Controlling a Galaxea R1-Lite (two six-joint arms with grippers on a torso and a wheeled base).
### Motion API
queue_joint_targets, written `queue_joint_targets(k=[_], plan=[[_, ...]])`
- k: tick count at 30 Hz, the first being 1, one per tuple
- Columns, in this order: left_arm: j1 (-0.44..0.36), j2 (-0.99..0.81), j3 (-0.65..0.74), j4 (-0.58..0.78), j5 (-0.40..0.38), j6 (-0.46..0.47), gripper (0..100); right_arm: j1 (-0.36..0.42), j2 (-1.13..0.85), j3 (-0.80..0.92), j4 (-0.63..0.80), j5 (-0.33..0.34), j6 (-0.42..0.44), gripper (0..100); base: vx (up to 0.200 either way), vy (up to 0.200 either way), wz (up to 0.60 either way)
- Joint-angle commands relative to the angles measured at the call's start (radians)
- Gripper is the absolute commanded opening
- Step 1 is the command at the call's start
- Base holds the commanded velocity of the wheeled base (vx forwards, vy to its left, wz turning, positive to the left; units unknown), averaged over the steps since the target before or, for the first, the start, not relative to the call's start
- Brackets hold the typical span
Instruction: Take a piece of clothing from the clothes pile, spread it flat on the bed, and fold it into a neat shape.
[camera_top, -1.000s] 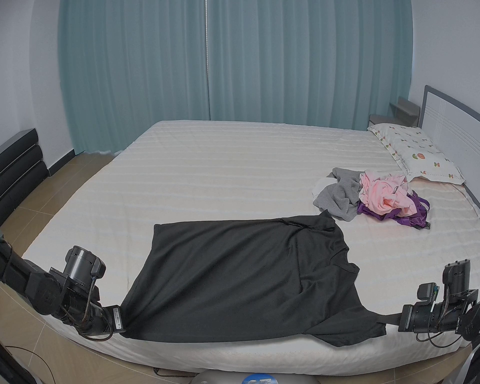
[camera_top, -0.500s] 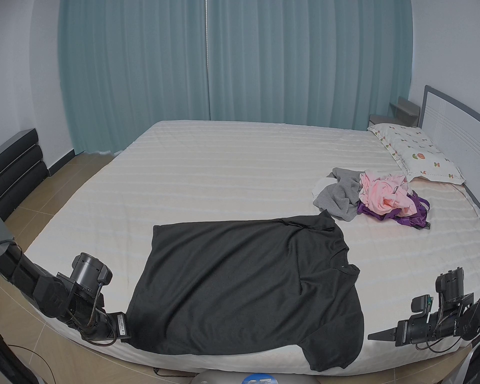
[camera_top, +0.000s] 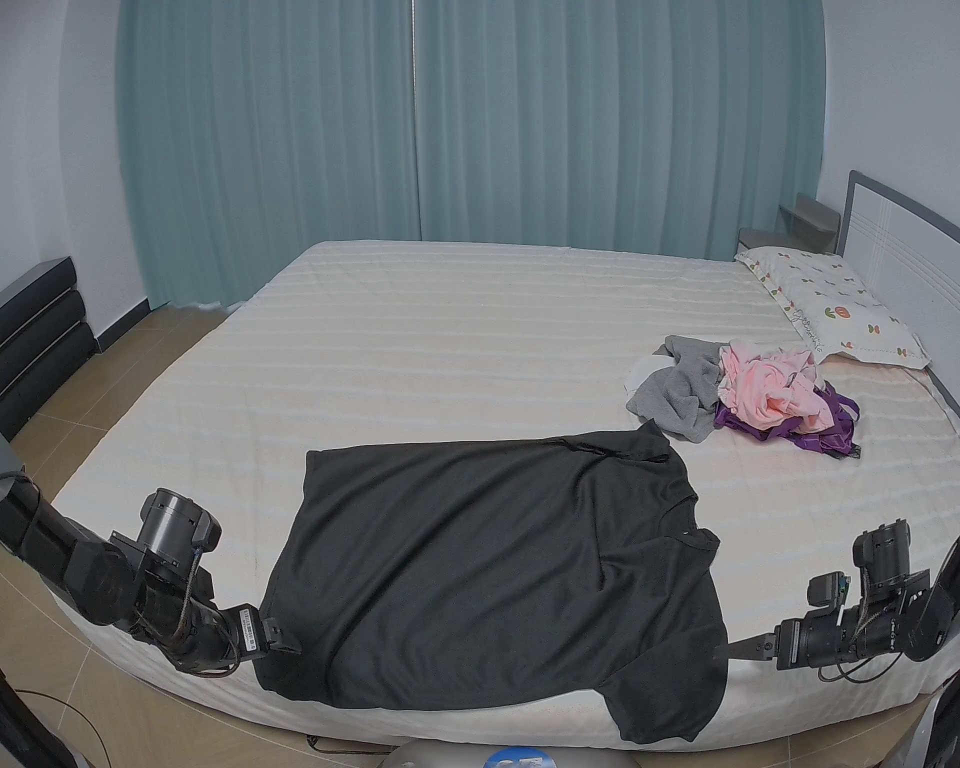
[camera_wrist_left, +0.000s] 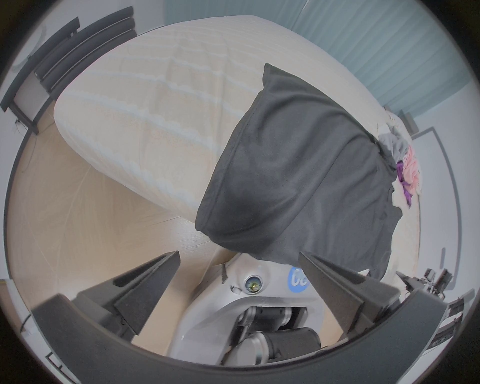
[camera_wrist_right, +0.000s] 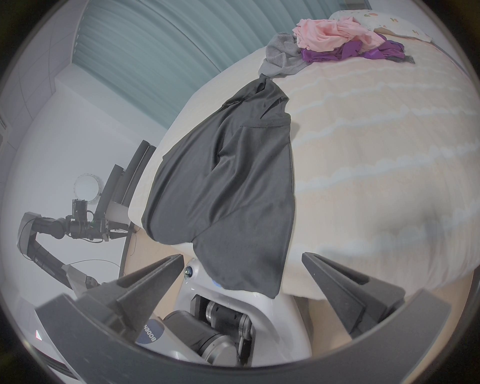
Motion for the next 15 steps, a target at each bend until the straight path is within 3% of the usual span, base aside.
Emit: queue_joint_targets(k=[1,4,9,15], plan=[[0.013,0.002,-0.007,-0.051,-0.048,-0.046,100,-0.001,0.147,-0.049,-0.063,-0.013,0.001,100,0.0,0.0,0.0],[0.016,0.003,-0.007,-0.086,-0.059,-0.083,100,0.009,0.206,-0.047,-0.13,-0.013,0.02,100,0.0,0.0,0.0],[0.016,0.02,-0.008,-0.104,-0.056,-0.097,100,0.035,0.281,-0.038,-0.276,-0.033,0.12,100,0.0,0.0,0.0],[0.016,0.034,-0.013,-0.106,-0.052,-0.097,100,0.056,0.376,-0.021,-0.4,-0.088,0.147,100,0.0,0.0,0.0]])
